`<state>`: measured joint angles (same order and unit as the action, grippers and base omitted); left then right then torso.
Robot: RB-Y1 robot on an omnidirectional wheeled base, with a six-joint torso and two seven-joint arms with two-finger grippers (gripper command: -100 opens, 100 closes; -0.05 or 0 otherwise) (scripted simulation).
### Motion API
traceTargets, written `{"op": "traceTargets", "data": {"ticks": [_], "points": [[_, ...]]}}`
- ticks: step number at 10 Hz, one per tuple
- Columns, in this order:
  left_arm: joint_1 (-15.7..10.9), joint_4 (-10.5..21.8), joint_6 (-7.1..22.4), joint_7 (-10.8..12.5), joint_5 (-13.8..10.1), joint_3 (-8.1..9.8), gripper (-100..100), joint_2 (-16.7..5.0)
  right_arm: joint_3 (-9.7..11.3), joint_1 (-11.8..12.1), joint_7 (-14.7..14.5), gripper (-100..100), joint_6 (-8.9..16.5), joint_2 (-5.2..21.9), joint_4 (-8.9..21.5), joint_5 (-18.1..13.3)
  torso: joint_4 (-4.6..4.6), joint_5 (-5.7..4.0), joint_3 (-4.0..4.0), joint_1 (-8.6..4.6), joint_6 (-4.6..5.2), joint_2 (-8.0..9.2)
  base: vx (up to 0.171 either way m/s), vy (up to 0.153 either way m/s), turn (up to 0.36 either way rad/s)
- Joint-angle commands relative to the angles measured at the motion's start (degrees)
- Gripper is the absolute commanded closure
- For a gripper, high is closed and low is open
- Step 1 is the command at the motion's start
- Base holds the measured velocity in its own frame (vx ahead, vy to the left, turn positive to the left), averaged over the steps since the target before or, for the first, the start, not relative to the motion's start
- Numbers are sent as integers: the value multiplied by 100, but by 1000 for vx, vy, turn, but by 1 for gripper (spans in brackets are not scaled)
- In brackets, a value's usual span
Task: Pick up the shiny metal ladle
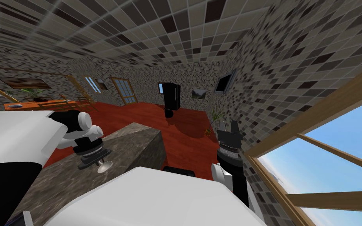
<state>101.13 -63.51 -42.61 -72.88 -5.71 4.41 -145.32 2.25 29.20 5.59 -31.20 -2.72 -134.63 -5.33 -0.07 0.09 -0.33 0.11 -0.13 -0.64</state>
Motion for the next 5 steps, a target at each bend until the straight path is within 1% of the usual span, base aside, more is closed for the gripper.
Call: {"op": "traceTargets", "data": {"ticks": [1, 3, 4, 5], "points": [[-58, -88, 59, -87, 169, 32, 100, 155, 0, 0, 0, 0, 0, 0, 0, 0, 0, 0, 0, 0, 0, 0, 117, -29, 98], [-166, -237, 145, -188, 385, 47, 100, 354, 0, 0, 0, 0, 0, 0, 0, 0, 1, 2, 5, 0, 0, 9, 91, -35, 83], [-87, -140, 90, -155, 301, 69, 100, 287, 0, 0, 0, 0, 0, 0, 0, 0, 2, 3, 7, 1, 2, 13, 39, -15, 25], [-86, -147, 98, -166, 311, 71, 0, 298, 0, -1, 0, 0, 0, 0, 0, 0, 5, 4, 13, 6, 7, 25, 7, -3, -3]]}}
